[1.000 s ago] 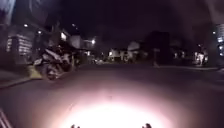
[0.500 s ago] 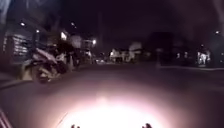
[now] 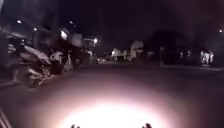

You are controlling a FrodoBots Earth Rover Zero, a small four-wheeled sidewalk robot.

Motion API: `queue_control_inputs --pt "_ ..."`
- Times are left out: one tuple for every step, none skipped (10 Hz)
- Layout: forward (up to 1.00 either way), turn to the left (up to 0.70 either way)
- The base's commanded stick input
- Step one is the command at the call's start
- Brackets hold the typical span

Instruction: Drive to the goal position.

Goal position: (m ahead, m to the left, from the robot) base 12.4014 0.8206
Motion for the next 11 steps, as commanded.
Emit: queue_control_inputs --pt "0.85 0.0" --pt "0.85 0.0" --pt "0.85 0.0" --pt "0.85 0.0" --pt "0.85 0.0" --pt "0.85 0.0" --pt "0.85 0.0" --pt "0.85 0.0" --pt "0.85 0.0" --pt "0.85 0.0" --pt "0.85 0.0"
